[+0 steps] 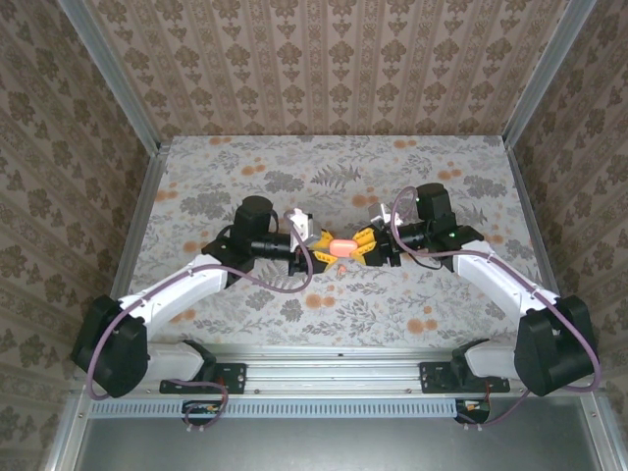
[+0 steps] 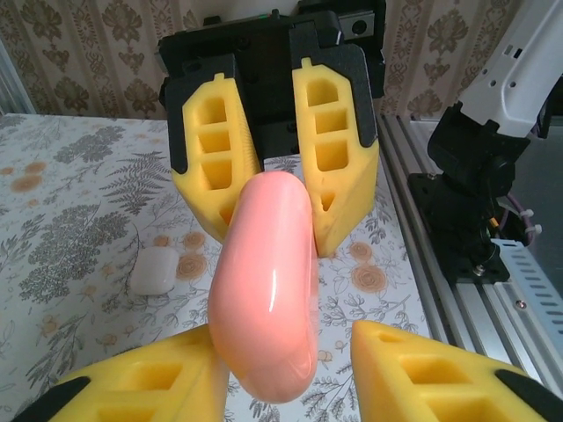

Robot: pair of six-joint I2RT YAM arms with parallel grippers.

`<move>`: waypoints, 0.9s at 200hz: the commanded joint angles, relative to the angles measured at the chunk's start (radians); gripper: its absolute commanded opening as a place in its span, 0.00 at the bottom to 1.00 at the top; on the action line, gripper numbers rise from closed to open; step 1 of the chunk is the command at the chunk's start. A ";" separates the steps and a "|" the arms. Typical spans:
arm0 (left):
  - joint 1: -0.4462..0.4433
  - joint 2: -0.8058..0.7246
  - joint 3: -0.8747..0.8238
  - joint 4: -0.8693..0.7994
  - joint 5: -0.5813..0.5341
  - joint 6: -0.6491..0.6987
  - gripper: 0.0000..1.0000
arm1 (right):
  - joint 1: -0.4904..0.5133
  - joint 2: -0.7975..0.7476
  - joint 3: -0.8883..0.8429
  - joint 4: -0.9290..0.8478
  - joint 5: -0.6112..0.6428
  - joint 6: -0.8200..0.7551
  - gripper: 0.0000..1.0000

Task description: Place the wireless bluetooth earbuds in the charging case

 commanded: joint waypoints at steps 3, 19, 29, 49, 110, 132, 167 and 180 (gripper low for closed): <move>0.002 0.005 0.002 0.018 0.050 -0.013 0.36 | 0.011 0.010 -0.005 0.036 -0.046 -0.014 0.24; 0.002 0.005 0.003 0.010 0.053 -0.013 0.34 | 0.012 0.014 -0.004 0.034 -0.050 -0.016 0.24; 0.002 0.003 0.002 0.009 0.055 -0.013 0.32 | 0.012 0.018 -0.004 0.034 -0.049 -0.015 0.24; 0.002 -0.001 0.001 0.007 0.053 -0.010 0.28 | 0.016 0.025 -0.001 0.032 -0.049 -0.015 0.24; 0.002 -0.032 0.037 -0.183 -0.079 0.108 0.17 | 0.011 -0.017 0.088 -0.220 0.110 -0.015 0.47; 0.002 -0.057 0.041 -0.246 -0.147 0.152 0.16 | 0.013 -0.073 0.089 -0.260 0.218 -0.026 0.50; 0.001 -0.074 0.056 -0.319 -0.178 0.207 0.17 | 0.039 -0.092 0.132 -0.321 0.337 -0.060 0.55; 0.001 -0.074 0.057 -0.323 -0.177 0.213 0.17 | 0.053 -0.076 0.159 -0.346 0.352 -0.075 0.56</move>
